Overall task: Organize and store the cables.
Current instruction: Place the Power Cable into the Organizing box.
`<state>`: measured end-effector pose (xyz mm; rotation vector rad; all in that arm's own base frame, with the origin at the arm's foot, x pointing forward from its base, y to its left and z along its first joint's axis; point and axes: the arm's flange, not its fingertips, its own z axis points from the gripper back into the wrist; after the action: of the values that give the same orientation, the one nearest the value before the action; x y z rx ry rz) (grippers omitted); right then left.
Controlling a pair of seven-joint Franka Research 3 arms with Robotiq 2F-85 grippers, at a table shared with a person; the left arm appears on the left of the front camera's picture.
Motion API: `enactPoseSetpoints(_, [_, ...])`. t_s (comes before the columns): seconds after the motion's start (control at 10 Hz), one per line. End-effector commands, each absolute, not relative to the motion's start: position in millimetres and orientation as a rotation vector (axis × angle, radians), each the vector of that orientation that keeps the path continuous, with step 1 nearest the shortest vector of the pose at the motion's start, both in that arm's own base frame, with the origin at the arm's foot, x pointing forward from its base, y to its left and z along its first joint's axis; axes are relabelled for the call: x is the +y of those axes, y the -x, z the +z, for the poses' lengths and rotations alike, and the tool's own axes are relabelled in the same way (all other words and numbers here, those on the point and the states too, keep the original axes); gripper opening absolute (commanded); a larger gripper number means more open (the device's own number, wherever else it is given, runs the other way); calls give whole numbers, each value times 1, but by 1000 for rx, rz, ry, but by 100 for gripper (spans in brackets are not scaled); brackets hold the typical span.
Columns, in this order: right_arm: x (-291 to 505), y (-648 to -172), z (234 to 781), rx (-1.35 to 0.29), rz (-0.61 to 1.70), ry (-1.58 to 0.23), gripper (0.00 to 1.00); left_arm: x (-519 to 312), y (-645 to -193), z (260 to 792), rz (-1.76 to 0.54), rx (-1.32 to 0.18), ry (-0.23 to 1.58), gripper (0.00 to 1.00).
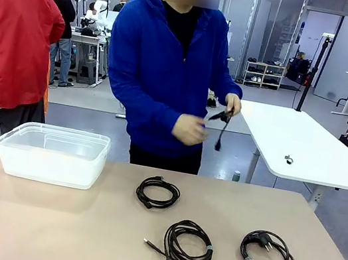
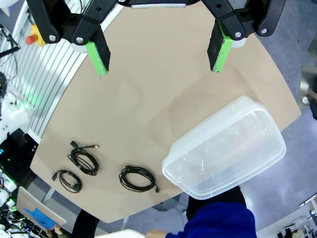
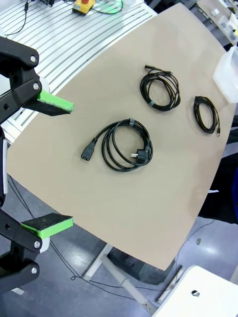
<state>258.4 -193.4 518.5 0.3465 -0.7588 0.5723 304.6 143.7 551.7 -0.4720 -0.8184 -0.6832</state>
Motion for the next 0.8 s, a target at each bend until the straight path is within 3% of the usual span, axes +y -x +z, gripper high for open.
enactPoseSetpoints(0.0, [-195, -258, 518, -766, 589, -346, 100, 147, -306, 554, -702, -826, 488, 100])
enactPoseSetpoints(0.5, [-193, -258, 519, -759, 573, -346, 100, 147, -306, 554, -702, -826, 488, 100])
enactPoseSetpoints(0.7, [-142, -312, 522, -609, 649, -246, 100, 147, -306, 554, -702, -826, 488, 100])
